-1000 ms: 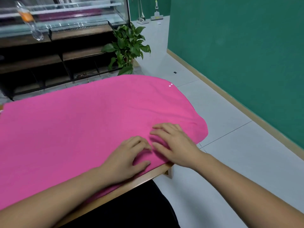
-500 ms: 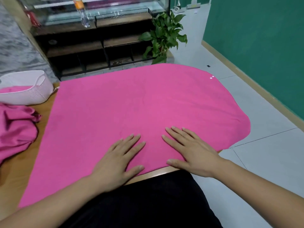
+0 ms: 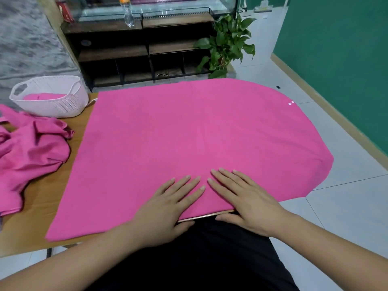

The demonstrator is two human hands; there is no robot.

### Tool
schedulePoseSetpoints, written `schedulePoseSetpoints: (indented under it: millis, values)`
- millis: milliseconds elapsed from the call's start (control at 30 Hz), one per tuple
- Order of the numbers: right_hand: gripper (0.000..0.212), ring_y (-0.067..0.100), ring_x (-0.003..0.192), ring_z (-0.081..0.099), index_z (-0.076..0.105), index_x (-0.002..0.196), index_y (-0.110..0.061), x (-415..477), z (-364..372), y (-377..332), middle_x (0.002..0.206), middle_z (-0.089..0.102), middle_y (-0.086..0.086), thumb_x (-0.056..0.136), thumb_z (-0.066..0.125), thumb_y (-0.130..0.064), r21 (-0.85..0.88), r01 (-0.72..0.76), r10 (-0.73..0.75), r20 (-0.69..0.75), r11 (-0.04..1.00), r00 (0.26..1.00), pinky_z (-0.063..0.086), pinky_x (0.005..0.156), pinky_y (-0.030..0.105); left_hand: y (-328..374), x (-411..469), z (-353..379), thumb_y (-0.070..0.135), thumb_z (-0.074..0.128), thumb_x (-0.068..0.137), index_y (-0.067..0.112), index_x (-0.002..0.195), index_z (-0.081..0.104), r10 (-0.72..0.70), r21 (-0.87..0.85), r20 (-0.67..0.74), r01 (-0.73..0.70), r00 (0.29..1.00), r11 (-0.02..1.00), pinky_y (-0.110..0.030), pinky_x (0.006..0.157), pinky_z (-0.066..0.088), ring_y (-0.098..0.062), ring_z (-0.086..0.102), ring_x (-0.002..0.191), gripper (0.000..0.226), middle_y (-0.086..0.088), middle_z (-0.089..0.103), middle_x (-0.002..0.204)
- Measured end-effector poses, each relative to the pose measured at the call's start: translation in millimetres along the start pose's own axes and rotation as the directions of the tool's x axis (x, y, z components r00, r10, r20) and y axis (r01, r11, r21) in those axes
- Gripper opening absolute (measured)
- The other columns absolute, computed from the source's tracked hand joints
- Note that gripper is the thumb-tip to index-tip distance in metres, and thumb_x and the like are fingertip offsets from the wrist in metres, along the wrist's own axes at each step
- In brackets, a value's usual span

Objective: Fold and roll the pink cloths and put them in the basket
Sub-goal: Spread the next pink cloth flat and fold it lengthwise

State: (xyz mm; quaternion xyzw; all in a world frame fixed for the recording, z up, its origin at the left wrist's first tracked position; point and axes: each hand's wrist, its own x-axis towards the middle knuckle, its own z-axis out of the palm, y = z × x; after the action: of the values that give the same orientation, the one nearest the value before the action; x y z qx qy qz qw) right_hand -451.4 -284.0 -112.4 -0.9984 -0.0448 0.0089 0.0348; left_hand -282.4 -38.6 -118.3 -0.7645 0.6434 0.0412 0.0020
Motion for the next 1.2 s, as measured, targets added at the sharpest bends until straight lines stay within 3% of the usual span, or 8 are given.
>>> schedulePoseSetpoints:
  millis: [300, 467, 567, 733, 833, 933, 1033, 1200]
  values:
    - [0.083, 0.014, 0.163, -0.004, 0.005, 0.169, -0.019, -0.4, 13.1, -9.2, 0.177, -0.001, 0.000, 0.107, 0.023, -0.072, -0.053, 0.016, -0.017, -0.020, 0.998, 1.000, 0.018, 0.130, 0.045, 1.3, -11.9, 6.7, 0.059, 0.021, 0.112, 0.025, 0.168, -0.010, 0.044, 0.036, 0.008, -0.044, 0.999, 0.998, -0.046, 0.127, 0.000, -0.016, -0.015, 0.161, 0.072, 0.007, -0.016, 0.175]
    - [0.071, 0.014, 0.163, 0.002, 0.011, 0.169, -0.020, -4.1, 16.6, -6.4, 0.177, 0.006, -0.001, 0.112, 0.027, -0.061, -0.061, 0.074, -0.077, -0.056, 0.995, 0.995, 0.020, 0.131, 0.045, -5.7, -12.8, -1.3, 0.051, 0.021, 0.115, 0.033, 0.168, -0.004, 0.049, -0.137, 0.038, -0.044, 0.998, 0.990, -0.035, 0.130, -0.009, -0.003, -0.016, 0.159, 0.061, 0.018, -0.013, 0.174]
    - [0.060, 0.011, 0.161, 0.015, 0.025, 0.167, -0.023, -4.7, 21.0, -2.3, 0.175, 0.020, -0.005, 0.115, 0.032, -0.050, -0.012, 0.093, -0.093, -0.120, 0.996, 0.988, 0.025, 0.129, 0.041, -24.3, -15.5, -6.5, 0.047, 0.022, 0.111, 0.033, 0.168, 0.019, 0.010, -0.208, 0.007, -0.008, 1.000, 0.978, -0.025, 0.129, 0.004, 0.002, -0.001, 0.159, 0.058, 0.019, 0.007, 0.173]
    - [0.048, 0.014, 0.146, 0.049, 0.059, 0.149, -0.020, 8.4, 3.4, 21.8, 0.157, 0.054, -0.005, 0.105, 0.041, -0.027, 0.055, 0.048, -0.031, -0.274, 0.997, 0.961, 0.043, 0.117, 0.038, -68.2, -26.3, -16.8, 0.041, 0.039, 0.105, 0.031, 0.151, 0.057, -0.120, -0.204, -0.080, 0.101, 0.990, 0.974, -0.030, 0.121, 0.038, -0.004, 0.044, 0.146, 0.050, 0.014, 0.049, 0.158]
    - [0.041, 0.021, 0.127, 0.066, 0.071, 0.131, -0.018, 23.1, -16.1, 37.2, 0.138, 0.069, -0.002, 0.098, 0.046, -0.021, 0.034, -0.030, 0.040, -0.347, 0.999, 0.937, 0.054, 0.103, 0.041, -92.8, -32.0, -27.9, 0.057, 0.029, 0.104, 0.029, 0.125, 0.068, -0.256, -0.178, -0.188, 0.224, 0.948, 0.958, -0.043, 0.091, 0.059, -0.025, 0.071, 0.115, 0.053, 0.005, 0.075, 0.125]
    - [0.038, 0.028, 0.113, 0.070, 0.070, 0.124, -0.018, 46.6, -33.3, 50.2, 0.123, 0.074, 0.001, 0.099, 0.043, -0.026, 0.030, -0.143, 0.144, -0.362, 0.989, 0.921, 0.055, 0.094, 0.042, -114.7, -32.5, -39.0, 0.058, 0.032, 0.104, 0.026, 0.091, 0.047, -0.354, -0.140, -0.337, 0.325, 0.873, 0.935, -0.042, 0.060, 0.051, -0.036, 0.068, 0.079, 0.039, -0.002, 0.068, 0.082]
    - [0.025, 0.034, 0.101, 0.069, 0.067, 0.118, -0.019, 77.9, -46.7, 63.5, 0.110, 0.074, 0.006, 0.102, 0.050, -0.027, 0.048, -0.244, 0.244, -0.385, 0.969, 0.890, 0.053, 0.086, 0.045, -133.7, -23.5, -54.4, 0.055, 0.037, 0.104, 0.025, 0.090, 0.049, -0.428, -0.156, -0.426, 0.401, 0.797, 0.903, -0.040, 0.058, 0.042, -0.037, 0.066, 0.077, 0.035, -0.003, 0.067, 0.082]
    - [0.018, 0.040, 0.089, 0.067, 0.066, 0.108, -0.016, 142.1, -65.1, 84.1, 0.097, 0.072, 0.011, 0.107, 0.053, -0.028, 0.137, -0.322, 0.346, -0.503, 0.937, 0.792, 0.050, 0.073, 0.047, -178.0, 11.3, -67.4, 0.049, 0.042, 0.104, 0.023, 0.097, 0.058, -0.494, -0.250, -0.499, 0.427, 0.712, 0.869, -0.046, 0.067, 0.051, -0.037, 0.068, 0.087, 0.031, -0.006, 0.070, 0.091]
